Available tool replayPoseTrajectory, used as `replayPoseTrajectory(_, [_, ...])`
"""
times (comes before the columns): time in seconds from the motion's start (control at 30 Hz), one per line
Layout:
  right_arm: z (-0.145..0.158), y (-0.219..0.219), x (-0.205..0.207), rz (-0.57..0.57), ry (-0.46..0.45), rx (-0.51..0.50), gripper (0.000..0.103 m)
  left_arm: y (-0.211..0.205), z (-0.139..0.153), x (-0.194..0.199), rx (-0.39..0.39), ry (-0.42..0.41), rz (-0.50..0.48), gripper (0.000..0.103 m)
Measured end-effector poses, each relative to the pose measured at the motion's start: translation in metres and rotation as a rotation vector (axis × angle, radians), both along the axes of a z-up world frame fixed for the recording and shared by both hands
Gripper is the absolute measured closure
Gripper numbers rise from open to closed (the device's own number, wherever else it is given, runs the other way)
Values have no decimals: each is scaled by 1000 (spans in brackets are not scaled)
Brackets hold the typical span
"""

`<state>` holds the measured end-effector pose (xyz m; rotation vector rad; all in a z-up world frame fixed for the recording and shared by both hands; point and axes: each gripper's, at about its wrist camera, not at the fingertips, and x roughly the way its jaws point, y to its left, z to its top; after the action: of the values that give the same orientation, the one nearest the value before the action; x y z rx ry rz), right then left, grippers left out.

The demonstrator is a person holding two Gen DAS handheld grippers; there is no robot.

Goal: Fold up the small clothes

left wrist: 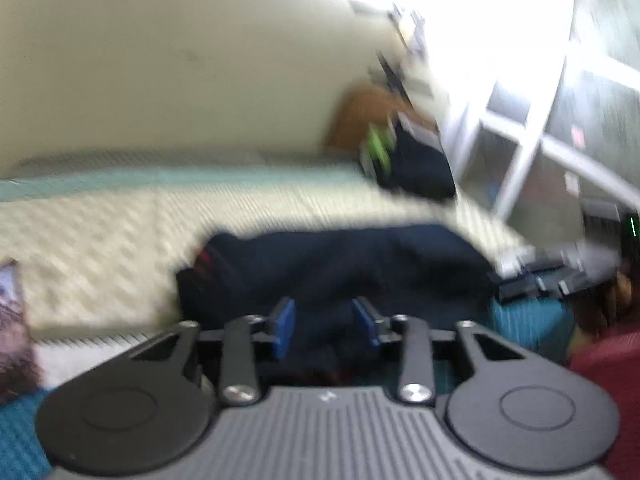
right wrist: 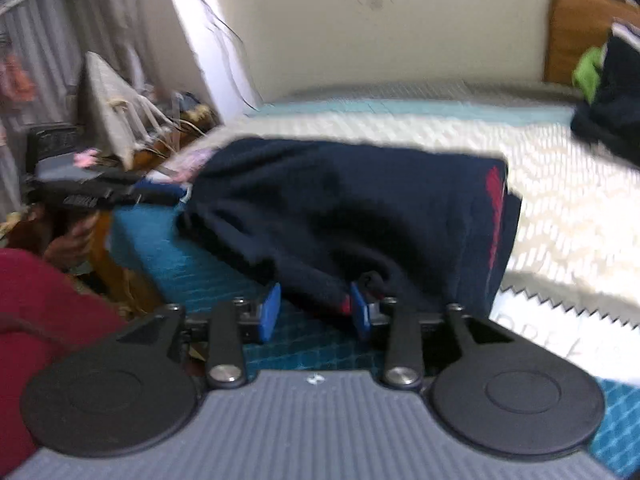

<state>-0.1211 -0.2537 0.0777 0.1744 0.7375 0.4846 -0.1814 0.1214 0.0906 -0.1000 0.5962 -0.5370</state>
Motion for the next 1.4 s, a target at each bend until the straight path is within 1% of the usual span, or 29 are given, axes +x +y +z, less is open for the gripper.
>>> replayPoseTrajectory(0.07, [11, -10, 2, -53, -54, 36, 61, 17, 9, 11, -78, -10, 62, 59])
replayPoseTrajectory(0.13, [15, -10, 17, -125, -80, 80, 59, 16, 9, 30, -116, 19, 70, 62])
replayPoseTrajectory(0.17, [11, -1, 24, -150, -89, 78, 59, 11, 6, 35, -122, 28, 60, 66])
replayPoseTrajectory(0.2, [4, 9, 31, -174, -91, 64, 59, 5, 2, 41, -124, 37, 39, 75])
replayPoseTrajectory(0.27, [-12, 26, 43, -172, -88, 49, 60, -15, -10, 56, -103, 64, -6, 83])
replayPoseTrajectory(0.33, [-29, 46, 54, -128, -77, 39, 62, -33, -24, 71, -64, 81, -28, 86])
replayPoseTrajectory(0.37, [-35, 56, 60, -123, -70, 19, 62, -39, -30, 79, -37, 87, -16, 88])
replayPoseTrajectory(0.4, [-39, 64, 68, -127, -68, -19, 64, -42, -38, 91, 6, 100, 25, 94])
replayPoseTrajectory(0.43, [-43, 67, 74, -136, -71, -66, 70, -42, -45, 102, 45, 124, 67, 98])
replayPoseTrajectory(0.47, [-45, 64, 76, -160, -65, -99, 79, -37, -53, 112, 82, 158, 110, 97])
replayPoseTrajectory(0.5, [-45, 50, 74, -203, -49, -95, 102, -29, -62, 123, 79, 191, 140, 97])
replayPoseTrajectory(0.53, [-45, 28, 67, -224, -28, -33, 103, -17, -66, 128, -6, 209, 131, 97])
replayPoseTrajectory(0.57, [-45, 15, 65, -241, -1, 30, 103, -8, -69, 130, -57, 240, 129, 97])
replayPoseTrajectory(0.6, [-44, 9, 60, -255, 7, 43, 103, -4, -69, 131, -81, 259, 132, 97])
replayPoseTrajectory(0.7, [-38, 11, 41, -255, -18, -29, 103, -11, -67, 124, -26, 221, 123, 97])
replayPoseTrajectory(0.83, [-36, -2, 24, -273, -11, -27, 102, -8, -58, 117, -11, 210, 128, 97])
replayPoseTrajectory(0.87, [-31, -6, 20, -285, -8, -26, 99, -4, -54, 112, -10, 203, 138, 97])
replayPoseTrajectory(0.9, [-31, -7, 17, -304, -8, -30, 90, 1, -51, 107, -13, 191, 146, 96])
replayPoseTrajectory(0.93, [-27, -13, 10, -317, -18, -19, 81, 9, -45, 100, -24, 180, 154, 93])
replayPoseTrajectory(0.97, [-24, -21, 4, -327, -28, 14, 76, 16, -39, 92, -37, 174, 160, 79])
replayPoseTrajectory(1.0, [-24, -30, 0, -343, -31, 51, 63, 23, -35, 87, -45, 169, 178, 47])
replayPoseTrajectory(1.03, [-22, -39, -4, -369, -31, 81, 44, 30, -32, 82, -48, 160, 207, 32])
replayPoseTrajectory(1.07, [-22, -45, -6, -399, -30, 98, 34, 34, -30, 79, -54, 152, 221, 22])
replayPoseTrajectory(1.1, [-23, -51, -8, -428, -30, 114, 23, 39, -30, 77, -70, 162, 221, 20])
replayPoseTrajectory(1.13, [-27, -55, -7, -441, -15, 133, 23, 43, -31, 78, -97, 184, 215, 17])
replayPoseTrajectory(1.17, [-31, -60, -5, -449, 10, 162, 23, 46, -33, 79, -124, 206, 214, 10])
replayPoseTrajectory(1.2, [-38, -64, -3, -457, 42, 206, 23, 48, -37, 82, -154, 231, 213, 5])
replayPoseTrajectory(1.27, [-51, -69, 3, -463, 97, 281, 23, 52, -47, 89, -205, 283, 202, 5])
replayPoseTrajectory(1.4, [-69, -64, 13, -456, 161, 343, 23, 42, -71, 101, -286, 381, 151, 5])
